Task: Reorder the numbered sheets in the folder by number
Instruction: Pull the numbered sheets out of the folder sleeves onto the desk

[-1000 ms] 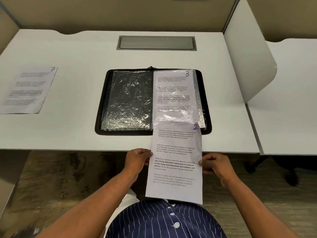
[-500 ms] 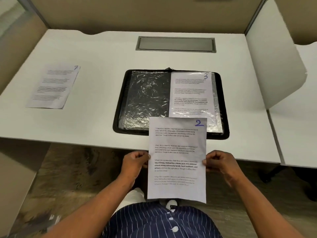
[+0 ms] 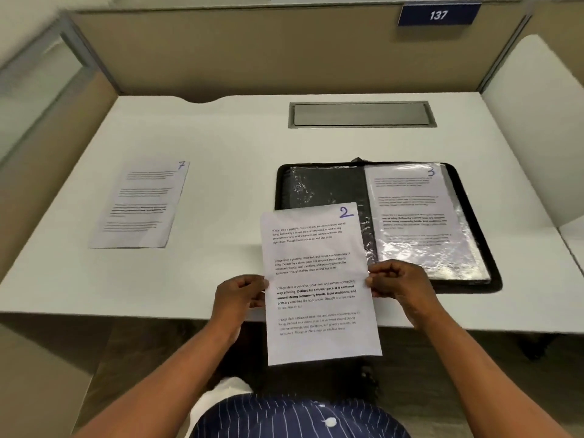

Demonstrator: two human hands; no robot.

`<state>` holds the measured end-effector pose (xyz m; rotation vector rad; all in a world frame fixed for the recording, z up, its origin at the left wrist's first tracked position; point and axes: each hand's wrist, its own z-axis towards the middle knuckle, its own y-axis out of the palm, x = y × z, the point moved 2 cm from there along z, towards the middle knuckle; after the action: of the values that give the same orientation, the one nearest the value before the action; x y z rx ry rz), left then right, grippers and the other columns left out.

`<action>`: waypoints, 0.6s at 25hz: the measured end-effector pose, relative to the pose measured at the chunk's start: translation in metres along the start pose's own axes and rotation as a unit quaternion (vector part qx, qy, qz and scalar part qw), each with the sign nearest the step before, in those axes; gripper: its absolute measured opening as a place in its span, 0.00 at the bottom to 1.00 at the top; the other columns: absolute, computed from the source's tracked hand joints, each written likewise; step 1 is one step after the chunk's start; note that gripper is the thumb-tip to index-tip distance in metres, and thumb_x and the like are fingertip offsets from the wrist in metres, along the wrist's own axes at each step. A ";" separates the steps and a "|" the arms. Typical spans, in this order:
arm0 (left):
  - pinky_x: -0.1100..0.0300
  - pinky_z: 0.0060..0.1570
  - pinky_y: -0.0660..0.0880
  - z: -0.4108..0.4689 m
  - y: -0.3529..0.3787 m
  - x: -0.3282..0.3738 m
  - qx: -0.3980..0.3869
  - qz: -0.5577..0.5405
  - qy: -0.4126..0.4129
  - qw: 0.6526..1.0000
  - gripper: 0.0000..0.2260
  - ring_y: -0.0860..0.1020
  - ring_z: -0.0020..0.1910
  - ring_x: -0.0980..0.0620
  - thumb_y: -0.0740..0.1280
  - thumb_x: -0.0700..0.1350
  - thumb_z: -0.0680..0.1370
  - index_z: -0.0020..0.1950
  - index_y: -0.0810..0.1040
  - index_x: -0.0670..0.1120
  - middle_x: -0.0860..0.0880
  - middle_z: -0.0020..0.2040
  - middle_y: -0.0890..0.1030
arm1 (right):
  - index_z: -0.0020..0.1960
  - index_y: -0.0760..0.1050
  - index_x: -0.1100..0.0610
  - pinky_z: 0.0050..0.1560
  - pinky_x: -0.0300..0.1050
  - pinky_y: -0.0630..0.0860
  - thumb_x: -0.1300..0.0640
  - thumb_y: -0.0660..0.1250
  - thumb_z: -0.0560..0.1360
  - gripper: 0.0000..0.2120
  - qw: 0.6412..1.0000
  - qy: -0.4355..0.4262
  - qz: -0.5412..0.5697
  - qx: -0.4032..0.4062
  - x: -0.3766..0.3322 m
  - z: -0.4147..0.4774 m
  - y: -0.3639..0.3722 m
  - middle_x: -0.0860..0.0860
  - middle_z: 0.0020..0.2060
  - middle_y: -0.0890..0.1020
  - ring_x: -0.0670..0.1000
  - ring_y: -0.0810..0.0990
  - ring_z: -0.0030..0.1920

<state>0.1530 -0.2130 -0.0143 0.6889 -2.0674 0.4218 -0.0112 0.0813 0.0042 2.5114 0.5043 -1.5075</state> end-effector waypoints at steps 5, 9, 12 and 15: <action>0.52 0.42 0.78 0.075 -0.113 0.040 -0.028 0.025 0.023 0.999 0.03 0.80 0.37 0.46 0.74 0.38 0.75 0.47 0.86 0.40 0.40 0.42 0.86 | 0.52 0.81 0.66 0.43 0.48 0.84 0.71 0.78 0.68 0.14 0.998 -0.001 0.033 0.045 -0.001 0.021 0.130 0.61 0.44 0.86 0.57 0.86 0.43; 0.53 0.41 0.81 0.110 -0.197 0.072 -0.023 0.046 0.033 0.998 0.02 0.81 0.36 0.47 0.75 0.38 0.75 0.46 0.86 0.41 0.41 0.40 0.86 | 0.52 0.81 0.66 0.41 0.49 0.84 0.71 0.77 0.69 0.12 0.997 0.007 0.043 0.057 -0.005 0.026 0.226 0.61 0.44 0.86 0.59 0.86 0.43; 0.51 0.45 0.82 0.135 -0.257 0.085 -0.010 0.065 0.031 0.997 0.02 0.82 0.37 0.46 0.74 0.38 0.75 0.47 0.86 0.41 0.42 0.41 0.86 | 0.50 0.81 0.64 0.42 0.52 0.84 0.71 0.77 0.69 0.11 0.998 0.018 0.020 0.061 -0.010 0.034 0.297 0.62 0.42 0.86 0.57 0.85 0.41; 0.53 0.41 0.81 0.157 -0.303 0.094 0.017 0.071 0.028 0.997 0.01 0.81 0.36 0.46 0.74 0.37 0.74 0.45 0.86 0.40 0.42 0.40 0.86 | 0.47 0.81 0.63 0.40 0.50 0.82 0.72 0.77 0.68 0.10 0.998 0.018 -0.006 0.064 -0.014 0.051 0.354 0.59 0.38 0.85 0.56 0.83 0.38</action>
<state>0.1958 -0.5641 -0.0102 0.5448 -2.0665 0.5524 0.0718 -0.2657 -0.0176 2.6413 0.4425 -1.5481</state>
